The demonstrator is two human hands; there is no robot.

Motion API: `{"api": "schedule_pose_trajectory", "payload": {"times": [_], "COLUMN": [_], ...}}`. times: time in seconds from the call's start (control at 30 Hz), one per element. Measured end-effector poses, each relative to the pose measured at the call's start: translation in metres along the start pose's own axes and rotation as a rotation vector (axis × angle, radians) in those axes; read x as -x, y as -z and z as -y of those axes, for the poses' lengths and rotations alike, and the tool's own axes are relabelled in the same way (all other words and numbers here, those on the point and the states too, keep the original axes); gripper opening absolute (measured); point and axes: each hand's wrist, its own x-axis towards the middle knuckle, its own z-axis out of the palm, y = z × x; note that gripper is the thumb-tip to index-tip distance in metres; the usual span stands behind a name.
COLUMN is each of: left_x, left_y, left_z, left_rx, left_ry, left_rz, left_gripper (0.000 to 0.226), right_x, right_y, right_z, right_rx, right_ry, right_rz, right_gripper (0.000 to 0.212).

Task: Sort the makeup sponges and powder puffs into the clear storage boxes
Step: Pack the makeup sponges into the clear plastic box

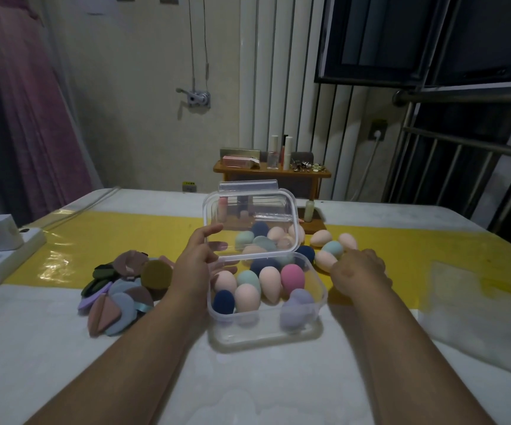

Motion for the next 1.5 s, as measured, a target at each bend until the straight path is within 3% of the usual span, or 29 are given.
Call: {"api": "schedule_pose_trajectory", "payload": {"times": [0.3,0.47,0.53,0.63,0.77,0.9,1.5], "left_x": [-0.002,-0.001,-0.001,-0.003,-0.004,-0.005,-0.004], "left_y": [0.001,0.001,0.001,0.001,0.001,0.002,0.000], "left_z": [0.003,0.001,0.001,0.002,0.002,0.002,0.002], "left_rx": [0.006,0.020,0.013,0.010,-0.011,-0.004,-0.004], "left_ry": [-0.003,0.004,0.002,0.000,-0.016,-0.024,-0.023], "left_rz": [0.003,0.007,0.008,0.009,0.011,0.014,-0.003], "left_gripper": [0.052,0.051,0.051,0.052,0.053,0.053,0.053], "right_x": [0.004,0.016,0.025,0.037,0.048,0.054,0.062], "right_y": [0.011,0.021,0.022,0.022,0.022,0.025,0.019], "right_z": [0.004,0.010,0.015,0.020,0.022,0.021,0.030], "right_rx": [-0.074,-0.406,-0.566,-0.703,-0.623,-0.535,-0.289], "right_ry": [0.004,0.257,0.424,0.587,0.691,0.708,0.724], "right_rz": [-0.179,-0.310,-0.261,-0.048,0.150,0.358,0.358], "right_gripper": [0.043,0.036,0.032,0.027,0.016,0.027,0.031]}}
